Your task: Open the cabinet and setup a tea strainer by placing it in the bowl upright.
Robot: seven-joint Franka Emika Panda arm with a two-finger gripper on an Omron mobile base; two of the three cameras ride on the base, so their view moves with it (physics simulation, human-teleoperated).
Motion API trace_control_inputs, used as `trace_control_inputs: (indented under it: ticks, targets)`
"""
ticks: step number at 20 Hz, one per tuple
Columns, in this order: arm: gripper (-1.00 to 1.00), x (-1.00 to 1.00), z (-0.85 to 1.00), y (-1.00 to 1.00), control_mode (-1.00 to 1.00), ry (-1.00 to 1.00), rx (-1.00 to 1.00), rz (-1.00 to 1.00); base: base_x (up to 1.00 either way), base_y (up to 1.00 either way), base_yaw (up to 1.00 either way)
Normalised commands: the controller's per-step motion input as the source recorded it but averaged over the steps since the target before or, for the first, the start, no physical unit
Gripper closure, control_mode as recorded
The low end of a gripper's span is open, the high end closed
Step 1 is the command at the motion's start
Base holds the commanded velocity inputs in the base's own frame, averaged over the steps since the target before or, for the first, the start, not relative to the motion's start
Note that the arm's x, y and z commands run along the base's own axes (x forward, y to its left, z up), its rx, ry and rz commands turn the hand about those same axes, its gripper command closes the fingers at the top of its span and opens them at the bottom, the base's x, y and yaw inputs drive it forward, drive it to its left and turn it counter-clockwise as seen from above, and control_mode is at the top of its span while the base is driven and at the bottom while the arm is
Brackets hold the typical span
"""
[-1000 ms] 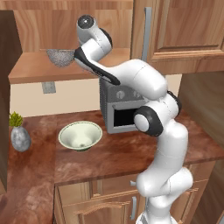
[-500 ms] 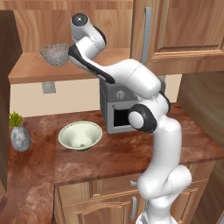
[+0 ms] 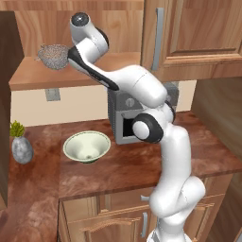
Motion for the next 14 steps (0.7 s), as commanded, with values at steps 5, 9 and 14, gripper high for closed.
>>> trace_control_inputs:
  ticks: [5, 9, 14]
  targets:
    - [1.00, -0.05, 0.00, 0.05, -1.00, -0.10, 0.00, 0.00, 0.00, 0.00, 0.00]
    - [1.00, -0.01, 0.00, 0.11, -1.00, -0.21, 0.00, 0.00, 0.00, 0.00, 0.00]
    - [1.00, 0.00, 0.00, 0.01, -1.00, -0.30, 0.00, 0.00, 0.00, 0.00, 0.00]
